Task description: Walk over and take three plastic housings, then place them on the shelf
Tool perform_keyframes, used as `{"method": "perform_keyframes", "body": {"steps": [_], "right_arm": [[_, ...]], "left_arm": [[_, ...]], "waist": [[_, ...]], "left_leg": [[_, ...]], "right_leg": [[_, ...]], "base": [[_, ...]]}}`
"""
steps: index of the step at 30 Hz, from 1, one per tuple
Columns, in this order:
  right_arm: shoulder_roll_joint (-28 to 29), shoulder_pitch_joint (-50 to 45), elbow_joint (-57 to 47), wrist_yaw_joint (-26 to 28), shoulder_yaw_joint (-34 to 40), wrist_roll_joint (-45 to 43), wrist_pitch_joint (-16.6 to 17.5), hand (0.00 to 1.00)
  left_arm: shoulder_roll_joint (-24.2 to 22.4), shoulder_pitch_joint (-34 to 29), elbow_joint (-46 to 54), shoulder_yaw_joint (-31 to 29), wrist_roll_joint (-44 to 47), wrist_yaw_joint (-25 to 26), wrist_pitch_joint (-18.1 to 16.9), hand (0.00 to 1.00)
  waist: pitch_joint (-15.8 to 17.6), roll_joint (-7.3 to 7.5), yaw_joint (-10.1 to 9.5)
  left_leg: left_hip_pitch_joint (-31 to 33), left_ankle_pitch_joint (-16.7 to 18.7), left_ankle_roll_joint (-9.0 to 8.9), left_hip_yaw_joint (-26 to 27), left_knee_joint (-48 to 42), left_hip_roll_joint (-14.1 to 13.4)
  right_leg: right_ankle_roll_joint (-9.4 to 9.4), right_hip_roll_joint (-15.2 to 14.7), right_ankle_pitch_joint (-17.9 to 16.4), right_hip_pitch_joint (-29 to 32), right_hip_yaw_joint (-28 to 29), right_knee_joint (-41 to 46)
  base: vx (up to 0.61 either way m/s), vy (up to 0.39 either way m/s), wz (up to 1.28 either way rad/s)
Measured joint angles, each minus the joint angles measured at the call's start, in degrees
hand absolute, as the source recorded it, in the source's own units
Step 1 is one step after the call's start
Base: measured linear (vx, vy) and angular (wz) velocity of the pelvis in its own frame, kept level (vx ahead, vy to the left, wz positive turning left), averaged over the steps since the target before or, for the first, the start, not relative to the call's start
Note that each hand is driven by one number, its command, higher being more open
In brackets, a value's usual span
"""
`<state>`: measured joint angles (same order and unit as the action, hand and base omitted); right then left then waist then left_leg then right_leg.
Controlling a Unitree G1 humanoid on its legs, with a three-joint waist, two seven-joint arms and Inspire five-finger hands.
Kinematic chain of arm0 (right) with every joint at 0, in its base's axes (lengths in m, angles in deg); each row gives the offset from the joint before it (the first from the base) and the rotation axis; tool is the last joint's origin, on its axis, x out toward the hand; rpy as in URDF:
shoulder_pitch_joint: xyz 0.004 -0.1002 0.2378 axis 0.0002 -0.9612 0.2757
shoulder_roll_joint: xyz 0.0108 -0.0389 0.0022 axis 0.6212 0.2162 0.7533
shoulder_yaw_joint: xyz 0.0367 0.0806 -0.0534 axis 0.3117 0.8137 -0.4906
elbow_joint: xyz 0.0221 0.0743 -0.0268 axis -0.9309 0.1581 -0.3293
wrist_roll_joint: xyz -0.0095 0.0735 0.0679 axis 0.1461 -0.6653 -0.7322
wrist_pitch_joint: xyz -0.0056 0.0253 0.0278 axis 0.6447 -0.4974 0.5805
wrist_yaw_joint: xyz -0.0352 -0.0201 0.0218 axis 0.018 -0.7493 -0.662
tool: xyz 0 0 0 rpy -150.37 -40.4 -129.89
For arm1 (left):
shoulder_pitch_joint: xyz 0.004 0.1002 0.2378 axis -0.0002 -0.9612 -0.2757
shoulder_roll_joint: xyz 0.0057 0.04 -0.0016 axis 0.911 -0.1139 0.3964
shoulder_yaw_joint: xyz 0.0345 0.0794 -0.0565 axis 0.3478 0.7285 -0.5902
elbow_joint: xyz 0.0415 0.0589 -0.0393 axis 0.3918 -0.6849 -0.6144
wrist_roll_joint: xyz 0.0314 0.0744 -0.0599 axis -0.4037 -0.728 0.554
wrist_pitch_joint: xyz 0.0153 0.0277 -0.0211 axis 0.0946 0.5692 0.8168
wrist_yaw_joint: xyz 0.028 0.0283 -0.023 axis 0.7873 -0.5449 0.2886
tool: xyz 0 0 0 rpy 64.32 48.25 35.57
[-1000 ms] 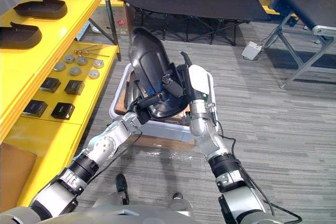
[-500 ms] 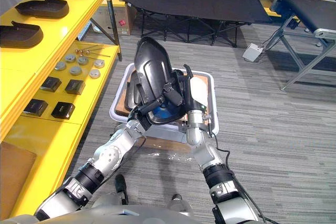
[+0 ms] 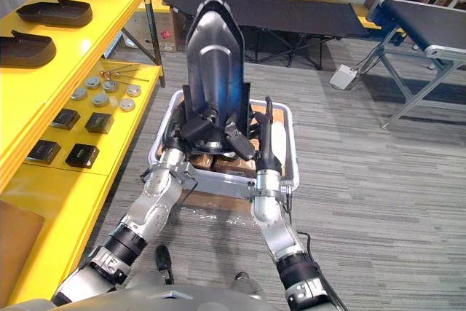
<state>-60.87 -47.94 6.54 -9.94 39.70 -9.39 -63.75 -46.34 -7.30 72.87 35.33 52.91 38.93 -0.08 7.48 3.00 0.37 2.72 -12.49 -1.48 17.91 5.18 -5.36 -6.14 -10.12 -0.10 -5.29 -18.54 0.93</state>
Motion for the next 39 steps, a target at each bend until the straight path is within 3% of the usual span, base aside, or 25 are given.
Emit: {"method": "perform_keyframes", "body": {"steps": [7, 14, 15, 16, 17, 18, 20, 22, 26, 28, 34, 36, 39], "right_arm": [[-0.03, -2.84, -11.0, 0.81, 6.36, -3.75, -0.01, 1.0], [0.14, -6.44, -12.53, 2.22, 8.87, -9.49, 0.6, 1.0], [1.29, -7.96, -12.65, 7.05, 12.55, -21.71, 1.94, 1.0], [3.59, -11.11, -12.73, 15.98, 16.66, -42.03, 2.37, 1.0], [4.1, -13.67, -12.71, 20.25, 17.15, -50.66, 2.38, 1.0], [4.91, -15.03, -12.61, 23.32, 17.41, -53.93, 2.4, 1.0], [6.42, -16.36, -11.43, 28.61, 18.02, -54.67, 2.43, 1.0], [8.48, -17.35, -5.47, 28.88, 21.01, -54.12, 2.4, 1.0], [8.53, -20.4, -5.06, 28.48, 21.22, -53.4, 2.39, 1.0], [8.51, -21.16, -4.88, 22.41, 21.66, -44.44, 2.03, 1.0], [8.65, -20.25, -3.7, 17.53, 22.01, -40.7, 1.49, 1.0], [8.67, -20.23, -3.72, 18.4, 21.49, -40.91, 0.46, 1.0], [8.17, -19.74, -3.07, 22.4, 19.15, -40.88, -4.38, 1.0]], "left_arm": [[1.03, -6.97, 10.88, -3.27, -15.41, 1.6, -2.54, 0.0], [2.31, -12.24, 11.73, -6.61, -20.97, 3.75, -3.85, 0.0], [2.33, -13.95, 11.74, -9.62, -22.23, 5.17, -3.84, 0.0], [2.24, -16.27, 11.76, -13.75, -21.99, 6.98, -3.84, 0.0], [2.28, -18.07, 12.79, -16.14, -21.73, 7.99, -3.85, 0.0], [2.32, -18.9, 13.94, -16.37, -21.69, 8.13, -4.04, 0.0], [2.24, -19.9, 14.0, -16.19, -21.08, 6.86, -5.84, 0.0], [2.2, -20.58, 14.0, -16.81, -18.9, 6.86, -6.32, 0.0], [2.0, -24.22, 16.02, -17.64, -18.36, 6.72, -6.35, 0.0], [1.53, -27.73, 20.26, -18.07, -9.87, 2.08, -6.36, 0.0], [0.8, -28.83, 22.74, -21.34, -8.16, 4.2, -6.36, 0.0], [0.03, -29.44, 24.98, -22.68, -8.51, 5.22, -6.23, 0.0], [-0.84, -32.61, 29.26, -26.03, -8.58, 5.96, -6.03, 0.0]], "waist": [[-0.15, -0.25, 0.16], [-0.51, -0.86, 1.41], [-0.83, -1.5, 1.52], [-1.25, -2.21, 1.64], [-1.49, -2.6, 1.77], [-1.59, -2.77, 1.76], [-1.75, -3.02, 2.04], [-1.87, -3.2, 2.68], [-2.02, -3.42, 3.08], [-2.05, -3.48, 2.88], [-2.51, -4.03, 2.32], [-2.57, -4.14, 1.54], [-2.6, -4.12, 0.72]], "left_leg": [[0.0, 0.14, -0.2, 0.21, 0.0, -0.17], [0.52, 0.2, -0.26, 0.42, 0.01, -0.2], [0.93, 0.2, -0.28, 0.62, 0.0, -0.2], [0.91, 0.35, -0.47, 0.72, 0.0, -0.26], [0.93, 0.39, -0.52, 0.81, 0.0, -0.28], [0.94, 0.44, -0.58, 0.81, 0.0, -0.29], [0.97, 0.58, -0.73, 0.82, 0.0, -0.3], [1.41, 0.58, -0.73, 1.14, 0.01, -0.35], [1.77, 0.6, -0.74, 1.23, 0.0, -0.34], [1.79, 0.66, -0.83, 1.17, 0.0, -0.35], [2.3, 0.43, -0.65, -0.55, 0.0, -0.08], [3.02, 0.11, -0.8, -2.35, 0.0, 0.12], [3.04, -0.25, -1.01, -6.16, 0.0, 0.73]], "right_leg": [[0.13, 0.18, -0.11, 0.19, 0.08, 0.01], [-0.03, 0.17, -0.26, 0.89, 0.25, -0.11], [0.0, 0.16, -0.23, 1.33, 0.38, -0.11], [0.18, 0.24, -0.17, 1.33, 0.53, -0.21], [0.28, 0.26, -0.3, 1.39, 0.69, -0.27], [0.3, 0.26, -0.42, 1.39, 0.71, -0.26], [0.3, 0.25, -0.47, 1.44, 0.73, -0.22], [0.29, 0.24, -0.49, 2.26, 1.19, -0.13], [0.32, 0.25, -0.46, 2.62, 1.33, -0.1], [0.32, 0.28, -0.47, 2.62, 1.23, -0.15], [0.23, 0.26, -0.6, 2.07, -0.54, -0.17], [0.2, 0.32, -0.87, 1.69, -2.32, -0.09], [0.19, 0.39, -1.82, -0.54, -5.86, 0.07]], "base": [[0.0, 0.0, 0.0], [0.0, 0.002, 0.0], [0.06, 0.002, -0.05], [0.1, -0.007, -0.08], [0.1, -0.012, -0.05], [0.08, 0.003, -0.02], [0.04, 0.028, -0.01], [0.01, 0.035, -0.06], [0.01, 0.004, -0.02], [0.04, -0.003, 0.01], [0.01, 0.004, 0.15], [0.0, 0.002, 0.42], [0.0, -0.015, 0.56]]}}
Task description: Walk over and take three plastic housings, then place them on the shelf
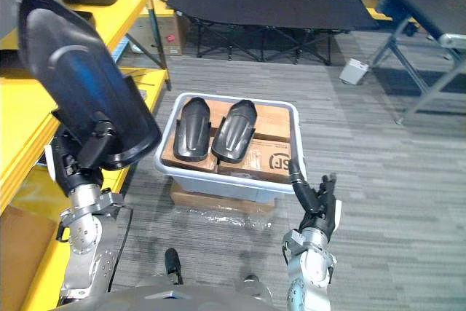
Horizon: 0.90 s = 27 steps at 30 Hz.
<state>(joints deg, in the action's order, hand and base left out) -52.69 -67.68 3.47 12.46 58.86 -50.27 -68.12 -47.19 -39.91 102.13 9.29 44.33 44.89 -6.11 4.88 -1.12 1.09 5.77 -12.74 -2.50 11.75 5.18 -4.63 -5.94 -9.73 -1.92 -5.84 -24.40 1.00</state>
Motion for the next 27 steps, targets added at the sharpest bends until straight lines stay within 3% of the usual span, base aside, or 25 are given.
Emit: {"method": "perform_keyframes", "body": {"steps": [7, 11, 14, 18, 19, 20, 22, 23, 24, 27], "right_arm": [[-0.46, 7.93, 2.67, 1.52, -8.75, 9.09, 0.14, 1.0], [-0.52, 10.44, 3.1, 1.2, -9.2, 9.09, 1.16, 1.0], [-0.8, 9.12, 4.24, 0.93, -8.99, 9.12, 1.16, 1.0], [-3.01, 8.87, 4.26, 0.96, -8.66, 11.37, 1.22, 1.0], [-3.06, 8.89, 4.26, 1.26, -8.53, 11.34, 1.24, 1.0], [-3.04, 8.9, 4.11, 1.7, -8.35, 11.28, 2.0, 1.0], [-3.2, 8.3, 3.69, 2.58, -8.04, 11.1, 3.12, 1.0], [-3.28, 7.98, 3.65, 2.87, -7.9, 11.1, 3.35, 1.0], [-3.62, 7.88, 3.61, 3.19, -7.65, 11.14, 3.55, 1.0], [-3.79, 6.63, 3.64, 2.86, -6.33, 11.11, 3.68, 1.0]], "left_arm": [[-1.98, -8.13, 2.8, -11.12, 0.49, -0.94, -0.02, 0.0], [-2.69, -11.18, 2.62, -12.69, 2.2, -3.82, -0.03, 0.0], [-3.18, -11.45, 2.61, -11.88, 3.32, -10.17, -0.03, 0.0], [-2.98, -11.34, 2.62, -10.1, 3.23, -16.04, -0.03, 0.0], [-2.91, -11.25, 2.61, -9.79, 3.03, -17.41, -0.06, 0.0], [-2.74, -11.16, 2.63, -9.89, 2.98, -18.47, -0.18, 0.0], [-1.65, -10.15, 2.46, -9.97, 2.99, -20.11, -0.17, 0.0], [-0.99, -9.45, 2.42, -9.92, 3.01, -20.76, -0.17, 0.0], [0.4, -7.59, 2.24, -9.81, 3.1, -22.06, -0.18, 0.0], [5.25, -0.32, -1.53, -7.32, 3.07, -24.61, -0.26, 0.0]], "waist": [[-0.21, -0.23, -6.74], [-0.21, -0.13, -8.66], [-0.05, -0.09, -8.13], [0.73, -1.43, -7.91], [1.13, 0.22, -7.67], [0.97, 0.17, -7.74], [0.7, -0.14, -6.98], [0.54, 0.22, -6.77], [0.59, 0.49, -6.46], [1.07, 0.57, -3.34]], "left_leg": [[1.87, -1.07, -0.83, -6.86, -0.08, -0.16], [2.63, -2.17, 0.0, -9.13, -0.29, 0.14], [3.55, -1.36, 2.24, -4.18, -0.28, -0.09], [3.86, -0.72, 1.87, -1.93, -0.26, 0.58], [4.03, 1.7, 1.4, 0.85, -0.33, 1.04], [4.01, 2.09, 2.94, 1.47, -2.98, 1.18], [4.0, 1.26, 3.15, 1.12, -4.46, 1.75], [3.99, 1.32, 3.27, 0.68, -4.17, 2.41], [4.32, 1.32, 3.74, -0.24, -4.05, 3.26], [3.35, 0.93, 4.08, -5.89, -3.04, 5.65]], "right_leg": [[0.51, 1.71, -2.01, -1.87, -5.91, 0.98], [0.39, 1.9, -3.78, -2.96, -8.98, 3.35], [-0.47, 1.4, -5.03, -4.76, -14.99, 4.62], [-0.81, 0.64, -7.68, -5.28, -16.09, 5.94], [-0.66, -0.94, -7.9, -5.16, -16.15, 5.38], [-0.72, -2.12, -7.93, -5.0, -15.96, 5.77], [-1.44, -2.8, -8.77, -4.63, -15.46, 8.04], [-1.35, -3.36, -9.17, -3.93, -14.47, 9.28], [-0.05, -4.09, -10.02, -2.57, -9.94, 12.46], [1.95, -4.8, -12.09, 0.69, 3.03, 22.78]], "base": [[-0.02, -0.049, 0.49], [-0.01, -0.045, 0.49], [-0.05, -0.014, 0.97], [-0.08, 0.054, 0.67], [-0.04, 0.082, 0.36], [0.04, 0.057, 0.19], [0.08, 0.025, 0.24], [0.09, 0.06, 0.38], [0.07, 0.095, 0.64], [0.05, 0.068, 0.99]]}}
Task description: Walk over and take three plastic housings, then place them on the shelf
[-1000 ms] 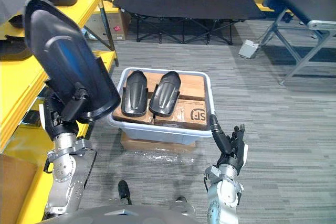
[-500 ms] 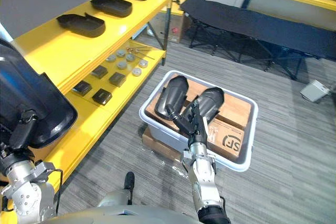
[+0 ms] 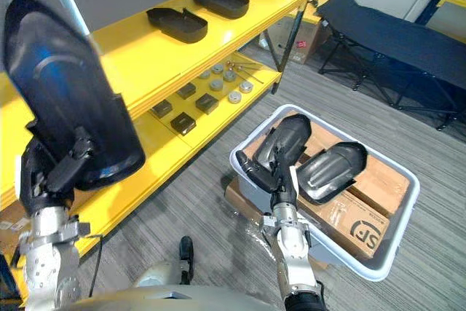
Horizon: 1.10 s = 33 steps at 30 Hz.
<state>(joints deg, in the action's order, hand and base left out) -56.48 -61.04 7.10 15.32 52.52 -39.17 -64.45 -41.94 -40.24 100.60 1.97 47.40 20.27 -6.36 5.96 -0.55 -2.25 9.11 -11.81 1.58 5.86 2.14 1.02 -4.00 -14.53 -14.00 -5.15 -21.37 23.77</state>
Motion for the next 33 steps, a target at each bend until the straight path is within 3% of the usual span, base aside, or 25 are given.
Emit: {"method": "perform_keyframes", "body": {"steps": [3, 7, 10, 12, 15, 18, 21, 22, 23, 26, 27, 28, 30, 33], "right_arm": [[-0.05, -0.78, -0.21, 1.24, -0.06, 0.05, 2.06, 1.0], [-0.74, -1.02, -2.64, 4.28, -0.18, 0.26, 2.46, 1.0], [-1.07, -2.2, -3.61, 4.95, -0.02, 0.23, 2.44, 1.0], [-1.09, -4.24, -6.07, 4.89, 0.52, 0.11, 2.45, 1.0], [-1.09, -5.48, -6.49, 4.79, 2.09, -0.18, 2.73, 1.0], [-0.95, -5.37, -6.47, 4.69, 2.61, -0.23, 4.18, 1.0], [-0.25, -5.2, -6.47, 3.96, 2.58, -0.67, 5.26, 1.0], [0.31, -5.12, -6.48, 3.54, 2.54, -0.86, 5.45, 1.0], [0.27, -4.81, -6.45, 3.25, 2.66, -0.87, 5.5, 1.0], [0.24, -3.04, -6.27, 0.34, 3.12, 0.01, 5.51, 1.0], [0.3, -2.1, -6.22, -0.4, 3.23, 0.03, 5.74, 1.0], [0.78, -1.33, -6.04, -0.57, 3.68, 0.05, 5.93, 1.0], [1.66, -0.85, -6.06, -0.65, 3.87, 0.1, 6.47, 1.0], [1.83, -1.24, -6.45, -0.22, 4.32, 0.1, 6.89, 1.0]], "left_arm": [[1.06, 1.91, -1.16, 1.7, -0.01, -0.57, -0.19, 0.0], [1.01, 1.9, -2.31, 3.37, -0.84, 1.18, -0.19, 0.0], [0.62, 1.61, -3.34, 5.02, -0.8, 1.36, -0.12, 0.0], [0.48, 1.54, -3.33, 5.96, -0.82, 0.53, -0.1, 0.0], [-0.12, 1.16, -3.32, 6.4, -0.83, 0.0, -0.1, 0.0], [-0.15, -0.48, -3.02, 5.44, -0.81, 0.2, -0.1, 0.0], [-0.19, -0.78, -2.87, 4.26, -0.66, -0.72, -0.1, 0.0], [-0.18, -0.75, -2.54, 3.67, -0.66, -1.54, -0.12, 0.0], [-0.42, -0.41, -2.6, 3.63, -0.64, -1.88, -0.06, 0.0], [-0.8, -0.13, -2.63, 3.54, -0.67, -3.48, 0.3, 0.0], [-0.5, -0.12, -2.63, 3.45, -0.73, -3.58, 0.34, 0.0], [-0.28, -0.13, -2.64, 3.45, -0.73, -3.38, 0.34, 0.0], [0.13, -0.07, -2.63, 3.47, -0.63, -2.89, 0.35, 0.0], [1.56, 1.9, -2.63, 3.6, -0.5, -2.13, 0.39, 0.0]], "waist": [[-0.3, 0.84, 0.42], [0.95, -0.8, -0.41], [1.84, -1.99, -0.17], [2.9, -2.53, 1.29], [3.3, -2.15, 1.14], [3.11, -2.59, 0.3], [2.07, -0.6, -0.47], [1.63, 1.37, -0.62], [1.71, 1.59, -0.45], [1.93, 1.96, 0.08], [2.18, 2.38, 0.16], [2.26, 2.4, 0.4], [2.62, 1.65, 1.04], [3.07, 0.82, 1.28]], "left_leg": [[-0.02, -0.69, -0.86, -1.76, 0.23, 0.94], [2.06, -3.51, -1.62, -2.13, 0.03, -0.24], [2.22, -3.81, -2.36, -3.13, -0.42, -1.51], [2.88, -2.13, -1.71, 0.39, -2.29, -3.02], [5.24, 3.69, -1.7, 6.81, -6.07, -4.97], [5.61, 2.71, 0.75, 10.3, -8.4, -5.29], [5.99, 3.33, 1.52, 11.25, -10.12, -1.98], [6.04, 4.74, 1.9, 11.55, -10.19, -0.35], [6.11, 5.12, 2.54, 11.19, -10.65, 0.23], [4.63, 8.45, 3.55, 9.72, -13.1, 0.92], [2.28, 9.81, 3.89, 9.21, -12.37, 1.61], [-0.04, 11.1, 4.07, 8.52, -11.69, 2.0], [-3.56, 12.03, 4.0, 7.64, -10.72, 1.64], [-6.83, 13.7, 2.91, 5.25, -9.24, 0.42]], "right_leg": [[0.34, 0.61, -1.43, -1.13, 2.03, -1.7], [-2.32, 2.96, -3.51, -2.04, 2.6, -6.07], [-2.28, 4.96, -4.66, -3.28, 0.93, -5.93], [-1.72, 5.86, -5.34, -4.53, -2.38, -5.72], [-0.28, 5.16, -6.25, -5.19, -5.05, -6.56], [-0.63, 4.13, -6.66, -5.63, -4.94, -7.12], [-1.4, 1.06, -6.99, -6.94, -5.03, -8.86], [-3.12, -0.2, -5.55, -7.73, -5.41, -9.23], [-3.65, -0.88, -4.56, -7.6, -5.35, -7.86], [-2.22, -4.75, 2.4, -1.26, -3.02, 9.91], [-0.88, -6.99, 7.98, 1.86, -1.06, 18.46], [0.48, -8.29, 7.55, 5.3, 1.24, 25.56], [0.81, -7.17, 3.53, 8.97, 2.64, 27.52], [1.1, -1.94, 0.79, 14.45, 3.39, 15.96]], "base": [[0.04, -0.073, 0.45], [-0.06, -0.176, 0.06], [-0.13, -0.151, 0.33], [-0.14, -0.097, 0.74], [-0.05, -0.005, 0.46], [0.06, 0.038, 0.02], [0.2, 0.083, 0.04], [0.3, 0.063, 0.22], [0.35, 0.082, 0.45], [0.37, 0.158, 0.33], [0.4, 0.163, 0.11], [0.27, 0.093, 0.16], [0.34, 0.098, 0.19], [0.27, 0.007, 0.25]]}}
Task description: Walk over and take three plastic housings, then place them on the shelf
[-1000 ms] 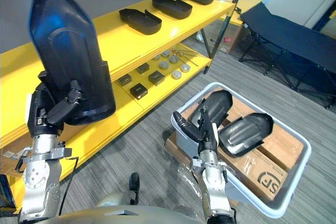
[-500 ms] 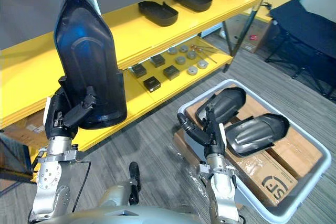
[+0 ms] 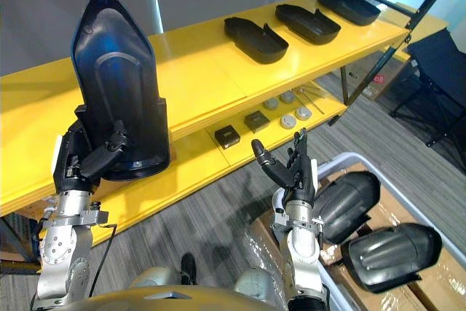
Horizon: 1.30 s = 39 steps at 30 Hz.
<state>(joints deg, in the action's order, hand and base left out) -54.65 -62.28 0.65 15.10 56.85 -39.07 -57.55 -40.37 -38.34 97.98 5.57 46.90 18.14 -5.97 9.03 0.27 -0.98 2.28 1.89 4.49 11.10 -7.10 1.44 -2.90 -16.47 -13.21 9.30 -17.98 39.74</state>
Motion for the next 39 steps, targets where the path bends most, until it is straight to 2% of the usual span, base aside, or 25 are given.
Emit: {"method": "perform_keyframes", "body": {"steps": [1, 2, 4, 6, 7, 8, 9, 10, 12, 14, 16, 18, 20, 21, 22, 23, 24, 25, 26, 28, 33, 35, 38, 39], "right_arm": [[0.0, 0.1, -0.36, 0.35, 0.64, -0.01, 0.01, 1.0], [-0.01, -0.18, -1.13, 0.69, 1.33, -0.1, 0.01, 1.0], [-0.02, -1.52, -3.8, 1.15, 2.05, -0.37, 0.0, 1.0], [-0.07, -4.08, -9.17, 1.74, 2.4, -0.23, 0.37, 1.0], [-0.06, -4.98, -12.66, 2.42, 2.22, -0.12, 1.03, 1.0], [-0.79, -4.51, -15.44, 3.44, 2.15, -0.05, 2.33, 1.0], [-1.69, -4.03, -16.47, 3.82, 2.32, -0.1, 3.08, 1.0], [-3.32, -3.1, -18.49, 4.63, 2.51, -0.46, 4.1, 1.0], [-4.91, 0.15, -18.88, 6.11, 2.9, -1.05, 4.32, 1.0], [-6.26, 2.26, -18.86, 7.66, 3.48, -3.18, 4.29, 1.0], [-7.51, 3.6, -18.97, 9.08, 5.28, -5.08, 4.05, 1.0], [-7.48, 3.73, -19.04, 9.59, 7.82, -7.01, 4.03, 1.0], [-7.44, 3.6, -19.03, 9.7, 10.76, -10.25, 3.79, 1.0], [-7.61, 3.66, -19.03, 9.65, 12.11, -11.72, 3.78, 1.0], [-7.33, 3.79, -19.05, 9.12, 13.06, -11.77, 3.78, 1.0], [-7.15, 3.8, -19.05, 8.7, 12.96, -11.78, 3.78, 1.0], [-6.79, 3.65, -19.05, 8.48, 12.84, -11.78, 3.78, 1.0], [-6.07, 3.43, -19.06, 8.57, 12.59, -12.33, 3.57, 1.0], [-5.6, 3.39, -19.16, 8.76, 12.3, -12.91, 3.31, 1.0], [-2.62, 2.57, -20.8, 9.23, 11.74, -13.84, 1.44, 1.0], [-1.31, -0.22, -20.8, 10.01, 9.6, -11.05, -1.72, 1.0], [-1.28, -0.83, -20.81, 10.02, 9.25, -11.06, -2.6, 1.0], [-1.28, -1.08, -20.81, 10.05, 9.08, -11.29, -2.9, 1.0], [-1.34, -1.09, -20.89, 10.16, 8.38, -11.26, -3.43, 1.0]], "left_arm": [[0.24, 1.25, -0.01, 0.22, 0.02, 0.74, 0.0, 0.0], [0.25, 2.15, -0.04, 0.53, 0.07, 1.57, 0.09, 0.0], [0.17, 2.95, -0.05, 1.65, 0.03, 2.74, 0.21, 0.0], [-0.12, 2.78, -0.02, 2.99, -0.05, 3.56, 0.22, 0.0], [-0.23, 2.59, 0.43, 3.32, -0.08, 4.01, 0.21, 0.0], [-1.15, 2.24, 1.18, 3.4, -0.05, 4.69, 0.08, 0.0], [-2.31, 1.92, 1.2, 3.7, -0.05, 5.0, 0.1, 0.0], [-3.84, 1.18, 1.36, 4.09, -0.04, 5.35, 0.09, 0.0], [-3.99, 0.28, 1.47, 4.04, -0.09, 6.45, 0.26, 0.0], [-3.99, 0.42, 1.47, 3.66, -0.16, 7.39, 0.27, 0.0], [-3.93, 0.54, 1.47, 1.95, -0.16, 8.05, 0.28, 0.0], [-4.0, 1.33, 1.47, 1.31, -0.16, 8.62, 0.27, 0.0], [-4.24, 2.73, 1.48, 1.32, -0.16, 8.47, 0.23, 0.0], [-4.58, 3.24, 1.56, 1.46, -0.32, 8.41, -0.01, 0.0], [-4.66, 3.39, 1.91, 1.49, -0.48, 8.4, -0.12, 0.0], [-4.51, 3.66, 1.97, 1.47, -0.47, 8.38, -0.12, 0.0], [-4.02, 4.19, 1.98, 1.48, -0.46, 8.3, -0.1, 0.0], [-2.75, 4.59, 2.03, 1.2, -0.45, 7.36, -0.02, 0.0], [-2.11, 4.54, 2.03, 0.99, -0.46, 6.92, 0.21, 0.0], [-0.28, 4.5, 2.03, 0.08, -0.14, 4.45, 2.01, 0.0], [0.84, 4.49, 3.57, 0.76, 3.37, -1.25, 6.85, 0.0], [1.13, 4.77, 3.75, 2.92, 5.45, -3.03, 9.14, 0.0], [1.78, 7.1, 3.58, 7.3, 7.48, -4.57, 14.59, 0.0], [2.08, 8.34, 2.89, 9.39, 8.71, -4.51, 16.83, 0.0]], "waist": [[0.27, -0.42, 0.0], [0.56, -0.84, 0.67], [0.87, -1.17, 1.86], [0.61, -0.44, 2.84], [-0.54, 1.39, 2.73], [-1.26, 2.31, 2.58], [-1.42, 1.1, 2.67], [-2.23, -0.74, 2.15], [-2.57, -1.85, 1.94], [-2.44, -2.14, 1.17], [-2.3, -1.67, 0.62], [-2.05, -1.17, 1.48], [-2.4, -2.39, 1.6], [-2.85, -3.89, 1.8], [-3.22, -4.4, 2.11], [-3.2, -4.35, 2.54], [-2.55, -3.1, 2.84], [-2.06, -1.08, 2.84], [-2.11, -0.32, 2.8], [-2.49, 1.37, 2.84], [-2.61, 1.44, 3.08], [-2.84, 1.06, 4.06], [-3.22, 0.38, 4.93], [-3.25, 0.36, 5.82]], "left_leg": [[-0.47, 1.45, -0.37, -1.01, -0.3, -0.76], [-1.1, 2.78, -0.7, -2.64, -1.47, -1.46], [-1.82, 4.68, -1.53, -4.96, -3.97, -1.9], [-3.27, 8.41, -3.4, -8.08, -7.31, -1.64], [-3.64, 10.88, -4.55, -8.83, -9.33, -1.1], [-3.4, 13.24, -6.39, -6.6, -12.31, -2.61], [-3.16, 14.14, -6.69, -6.34, -13.73, -4.54], [-2.72, 14.42, -7.83, -6.2, -14.98, -7.33], [-2.23, 13.7, -8.06, -5.81, -16.93, -9.51], [-0.43, 12.5, -8.01, -5.75, -21.27, -10.63], [0.36, 12.41, -7.89, -3.38, -22.04, -11.29], [0.91, 12.19, -7.94, 0.07, -17.74, -12.47], [1.42, 8.44, -8.52, 2.59, -12.18, -14.27], [1.21, 1.44, -8.57, 2.67, -7.73, -15.12], [-0.02, 0.25, -11.65, 2.3, -4.76, -14.36], [-1.06, 0.26, -11.67, 2.39, -2.83, -13.42], [-2.12, -0.68, -10.78, 2.6, -0.53, -11.53], [-3.05, -1.38, -10.02, 3.24, 1.79, -9.46], [-3.09, -1.5, -9.84, 3.39, 2.12, -8.85], [-3.15, -1.52, -9.73, 3.77, 2.66, -7.92], [-4.66, -1.83, -9.47, 6.44, 5.12, -7.95], [-5.07, -2.15, -9.58, 7.63, 6.1, -8.04], [-5.49, -3.16, -9.73, 10.25, 8.08, -8.05], [-6.13, -3.5, -9.79, 11.19, 8.92, -8.04]], "right_leg": [[-0.19, 2.75, 0.38, 2.73, 2.24, -6.08], [-1.52, 5.13, 1.39, 4.65, 5.99, -11.25], [-2.82, 6.93, 3.42, 4.8, 10.74, -16.23], [-2.54, 7.15, 5.68, 2.69, 12.93, -17.86], [-1.55, 6.35, 6.31, 0.14, 12.87, -19.83], [-2.17, 5.83, 9.68, -1.63, 10.96, -20.98], [-0.94, 6.88, 8.55, -2.52, 9.32, -20.86], [-0.16, 8.63, 7.69, -3.2, 7.61, -20.97], [0.91, 10.46, 7.09, -5.48, 5.41, -22.54], [1.64, 11.4, 6.79, -8.3, 3.96, -25.28], [1.88, 9.86, 6.9, -12.39, 2.06, -28.66], [1.75, 7.78, 6.98, -14.59, 0.0, -30.12], [1.5, 6.67, 7.11, -15.28, -1.53, -30.0], [1.26, 6.6, 7.11, -15.62, -2.09, -29.73], [-0.24, 6.08, 6.74, -15.58, -1.97, -29.15], [-0.5, 5.12, 6.8, -15.53, -1.89, -28.69], [-1.18, 3.49, 7.23, -15.37, -1.79, -28.38], [-2.36, 1.78, 7.98, -15.17, -1.16, -28.91], [-2.79, 1.27, 8.27, -15.08, -0.9, -29.19], [-5.0, 0.62, 9.81, -15.39, -0.41, -30.64], [-5.1, 1.21, 11.75, -15.3, 1.53, -33.37], [-5.09, 1.56, 12.27, -15.05, 2.81, -34.35], [-5.29, 2.15, 13.34, -13.16, 5.01, -35.29], [-5.37, 2.3, 13.59, -12.99, 5.93, -35.72]], "base": [[0.18, -0.091, 0.38], [0.2, -0.119, 0.49], [0.19, -0.142, 0.79], [0.3, -0.254, 0.88], [0.44, -0.444, 0.75], [0.37, -0.389, 0.72], [0.42, -0.415, 0.6], [0.25, -0.2, 0.4], [0.31, -0.244, 0.42], [0.28, -0.197, 0.38], [0.23, -0.08, 0.39], [0.2, 0.041, 0.66], [0.18, 0.159, 0.54], [0.17, 0.285, 0.24], [0.21, 0.34, 0.2], [0.13, 0.243, 0.17], [0.06, 0.267, 0.12], [0.04, 0.25, 0.07], [0.04, 0.255, -0.01], [0.04, 0.126, 0.0], [0.0, 0.045, -0.23], [-0.03, 0.007, -0.29], [-0.04, 0.025, -0.45], [-0.05, 0.012, -0.49]]}}
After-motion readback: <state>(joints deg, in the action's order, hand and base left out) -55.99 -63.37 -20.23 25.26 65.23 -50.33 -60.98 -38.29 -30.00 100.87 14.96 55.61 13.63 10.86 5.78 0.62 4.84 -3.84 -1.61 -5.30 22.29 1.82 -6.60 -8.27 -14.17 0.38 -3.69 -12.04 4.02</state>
